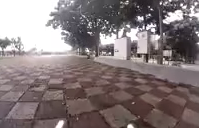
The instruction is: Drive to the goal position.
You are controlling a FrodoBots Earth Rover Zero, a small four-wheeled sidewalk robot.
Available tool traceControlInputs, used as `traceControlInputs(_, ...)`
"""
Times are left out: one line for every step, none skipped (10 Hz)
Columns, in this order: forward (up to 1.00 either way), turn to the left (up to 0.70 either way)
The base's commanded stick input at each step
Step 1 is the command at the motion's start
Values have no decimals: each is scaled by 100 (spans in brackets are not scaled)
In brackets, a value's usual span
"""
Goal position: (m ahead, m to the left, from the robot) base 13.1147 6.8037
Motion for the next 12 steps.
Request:
traceControlInputs(70, 0)
traceControlInputs(70, 0)
traceControlInputs(70, 0)
traceControlInputs(70, 0)
traceControlInputs(70, 0)
traceControlInputs(70, 0)
traceControlInputs(70, 0)
traceControlInputs(70, 0)
traceControlInputs(70, 0)
traceControlInputs(70, 0)
traceControlInputs(70, 0)
traceControlInputs(70, 0)
